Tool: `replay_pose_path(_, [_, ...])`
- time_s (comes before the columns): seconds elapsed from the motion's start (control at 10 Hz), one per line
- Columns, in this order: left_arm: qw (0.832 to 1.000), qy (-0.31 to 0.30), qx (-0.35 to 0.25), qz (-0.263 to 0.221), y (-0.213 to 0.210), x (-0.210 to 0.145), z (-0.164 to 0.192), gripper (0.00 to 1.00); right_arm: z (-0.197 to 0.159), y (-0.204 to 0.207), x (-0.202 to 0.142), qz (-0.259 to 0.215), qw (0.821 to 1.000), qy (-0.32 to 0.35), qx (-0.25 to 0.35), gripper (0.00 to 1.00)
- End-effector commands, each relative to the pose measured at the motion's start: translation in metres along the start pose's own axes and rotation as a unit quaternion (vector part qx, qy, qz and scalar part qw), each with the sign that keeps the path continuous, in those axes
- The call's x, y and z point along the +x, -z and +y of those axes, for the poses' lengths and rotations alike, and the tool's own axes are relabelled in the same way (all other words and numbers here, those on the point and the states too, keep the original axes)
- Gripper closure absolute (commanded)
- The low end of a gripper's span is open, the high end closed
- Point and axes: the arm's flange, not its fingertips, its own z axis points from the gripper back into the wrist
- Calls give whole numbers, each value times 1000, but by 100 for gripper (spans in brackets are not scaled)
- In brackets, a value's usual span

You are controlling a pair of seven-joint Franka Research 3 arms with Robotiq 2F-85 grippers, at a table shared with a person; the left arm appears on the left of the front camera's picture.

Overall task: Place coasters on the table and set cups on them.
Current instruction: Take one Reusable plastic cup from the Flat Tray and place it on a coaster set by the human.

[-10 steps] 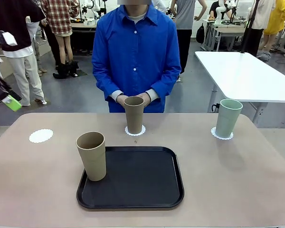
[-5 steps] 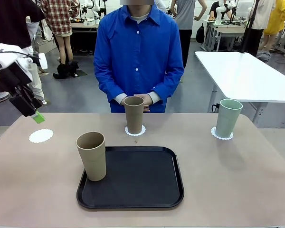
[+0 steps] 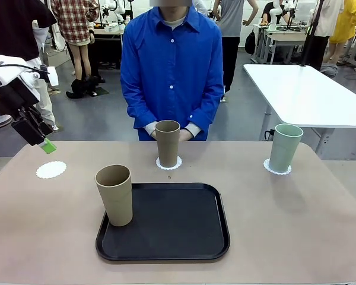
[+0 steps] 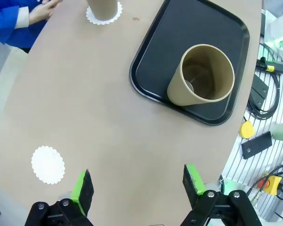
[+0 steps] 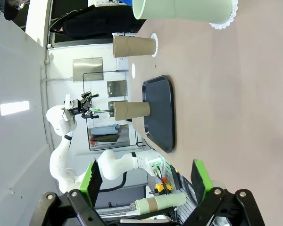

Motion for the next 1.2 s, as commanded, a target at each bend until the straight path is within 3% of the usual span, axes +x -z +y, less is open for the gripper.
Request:
replay_pose_path(0.0, [998, 29, -21, -60, 23, -12, -4, 0, 1, 0, -1, 2, 1000, -1, 4, 0])
replay_pose_path(0.4, [971, 86, -47, -219, 77, -39, 17, 0, 1, 0, -1, 2, 1000, -1, 4, 0])
replay_pose_path(0.6, [953, 95, -108, -266, 98, -55, 29, 0, 1, 0, -1, 2, 1000, -1, 4, 0])
replay_pose_path(0.9, [933, 94, -187, -294, 127, -58, 38, 0, 1, 0, -1, 2, 1000, -1, 4, 0])
replay_pose_path(1.1, [927, 107, -187, -306, 138, -62, 34, 0, 1, 0, -1, 2, 1000, -1, 4, 0])
